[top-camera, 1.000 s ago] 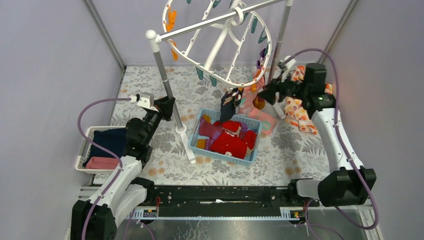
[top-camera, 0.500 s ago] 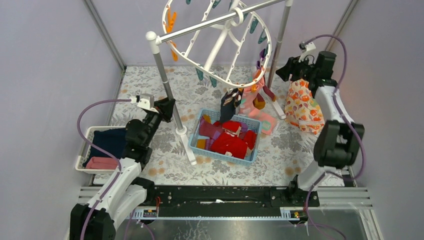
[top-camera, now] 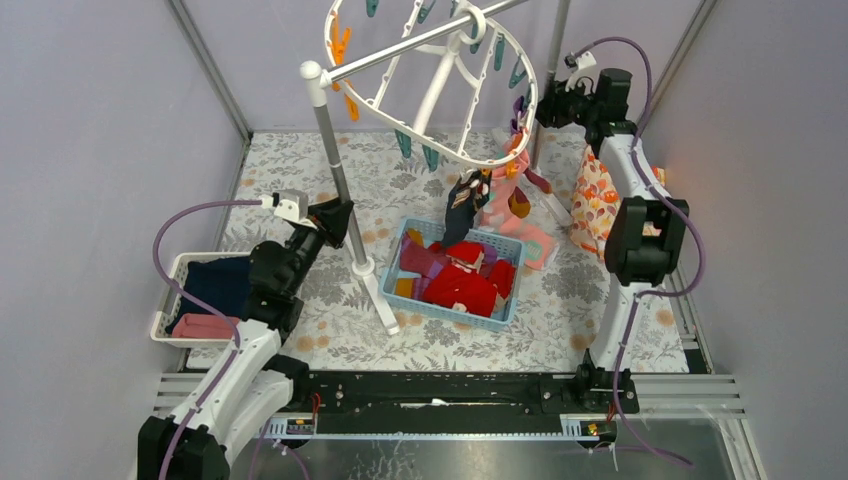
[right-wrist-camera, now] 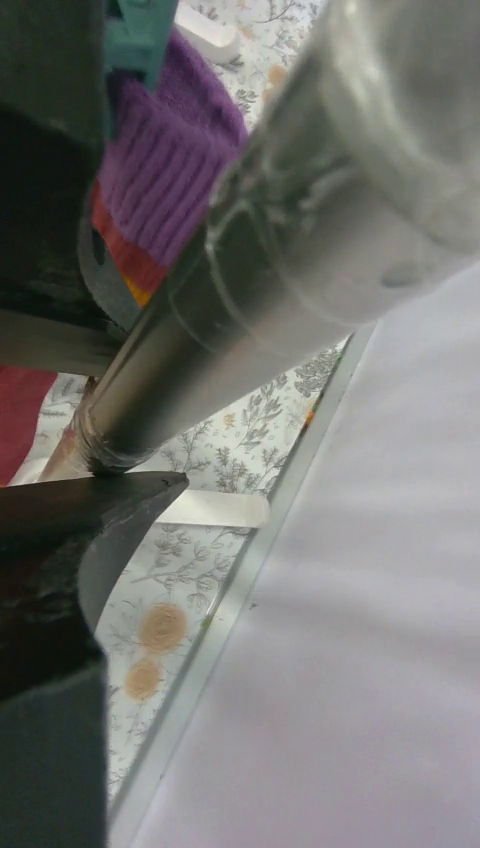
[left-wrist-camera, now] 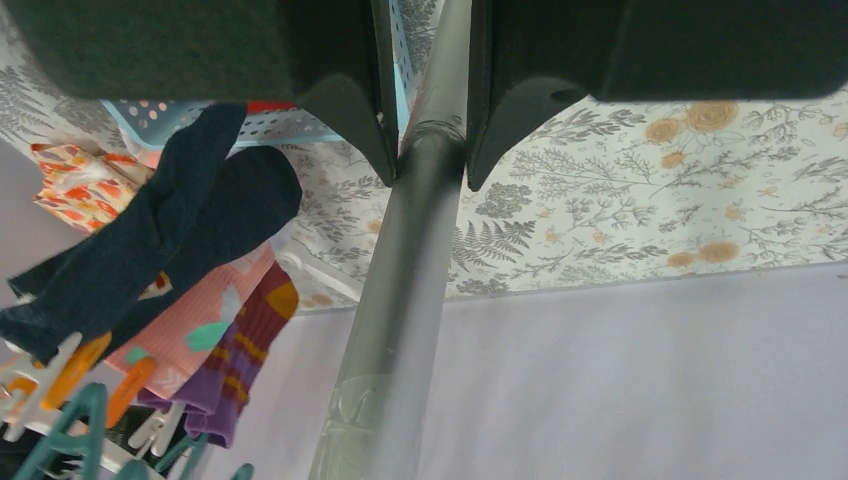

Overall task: Clip the socks to the hanger
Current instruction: Adjust the clothesline at the center of the board.

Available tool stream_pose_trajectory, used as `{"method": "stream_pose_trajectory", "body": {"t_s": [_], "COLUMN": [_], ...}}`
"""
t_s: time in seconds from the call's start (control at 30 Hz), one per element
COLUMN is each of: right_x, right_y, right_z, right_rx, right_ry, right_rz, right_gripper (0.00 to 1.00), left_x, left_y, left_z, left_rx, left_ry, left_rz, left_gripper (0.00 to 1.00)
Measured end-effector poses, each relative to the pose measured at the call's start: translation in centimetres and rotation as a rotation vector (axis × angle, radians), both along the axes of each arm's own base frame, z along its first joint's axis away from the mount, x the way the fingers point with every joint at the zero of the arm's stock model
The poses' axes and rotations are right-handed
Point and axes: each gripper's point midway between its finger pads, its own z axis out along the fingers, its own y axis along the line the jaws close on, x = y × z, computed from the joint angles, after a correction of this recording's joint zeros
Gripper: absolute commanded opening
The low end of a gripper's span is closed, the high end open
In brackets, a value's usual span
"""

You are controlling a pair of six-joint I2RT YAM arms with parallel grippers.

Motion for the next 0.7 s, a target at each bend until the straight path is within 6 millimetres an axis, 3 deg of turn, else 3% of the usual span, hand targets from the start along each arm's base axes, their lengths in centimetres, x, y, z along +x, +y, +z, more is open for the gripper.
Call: {"method": "stream_pose_trajectory", "body": {"t_s": [0.1,0.27,0.47,0.6,0.7], "right_x": [2.2,4.9,6.0,6.5,6.9], "right_y": [1.0,3.0,5.4,6.3,7.1], "right_z": [-0.1,-0.1,0.1,0.3,0.3], "right_rx": [0.008,0.022,0.064,0.081,0.088], "right_ry": [-0.011,-0.038,-0.097,-0.137,-0.161], "right_rz": [0.025,0.071,0.145,0.183,0.197], "right_gripper": [0.22,0.22,0.26,0.35,0.51], "left_x": [-0.4,-1.0,-2.1,-3.3,-3.8], "left_y": [-0.2,-1.0,-2.2,-3.3,-4.0], "left_z": [0.2,0.1,0.1,0.2,0.1], "left_rx": [-0.013,-0.034,-0.036,-0.037,-0.035], "left_ry": [0.004,0.021,0.033,0.038,0.044], "left_rz": [-0.014,-0.056,-0.115,-0.163,-0.186], "left_gripper": [0.00,0.00,0.00,0.00,0.00]}}
